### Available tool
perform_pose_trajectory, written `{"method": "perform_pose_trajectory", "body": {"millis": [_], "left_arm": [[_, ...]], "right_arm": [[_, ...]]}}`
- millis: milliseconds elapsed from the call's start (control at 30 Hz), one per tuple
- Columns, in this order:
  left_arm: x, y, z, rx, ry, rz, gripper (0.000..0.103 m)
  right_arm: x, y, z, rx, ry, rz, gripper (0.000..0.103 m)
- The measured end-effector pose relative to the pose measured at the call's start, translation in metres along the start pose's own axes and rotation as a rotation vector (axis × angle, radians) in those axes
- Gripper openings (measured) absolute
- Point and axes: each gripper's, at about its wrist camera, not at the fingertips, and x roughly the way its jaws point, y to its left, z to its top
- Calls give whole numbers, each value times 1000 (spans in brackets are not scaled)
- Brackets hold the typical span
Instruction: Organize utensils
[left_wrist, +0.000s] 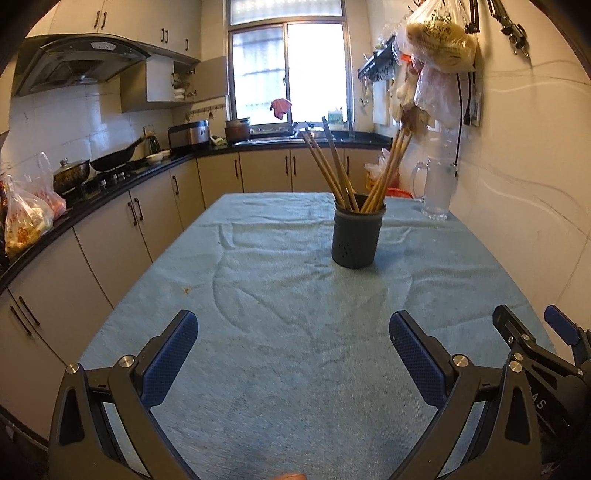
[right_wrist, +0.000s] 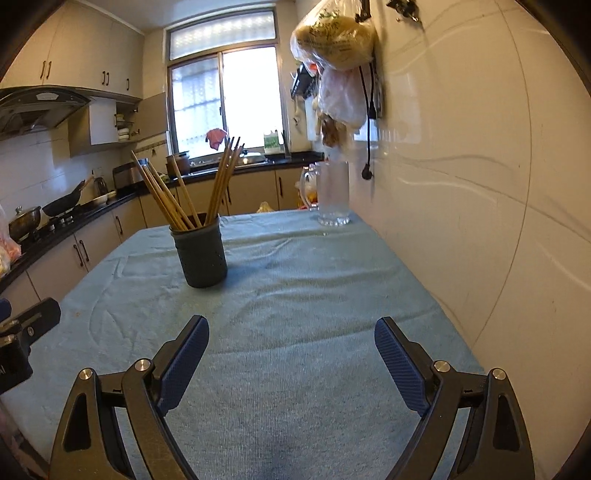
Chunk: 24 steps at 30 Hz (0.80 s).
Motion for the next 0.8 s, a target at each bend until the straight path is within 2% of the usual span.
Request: {"method": "perform_pose_trajectory", "body": {"millis": [167, 333, 800], "left_arm": [[9, -1, -6, -7, 48, -24, 103], [13, 0, -8, -21, 70, -35, 103], [24, 5, -15, -43, 126, -66, 103]], "right_arm": [[4, 4, -4, -3, 16, 4, 94], [1, 6, -4, -12, -2, -5, 94], [5, 8, -6, -14, 17, -22, 94]]}}
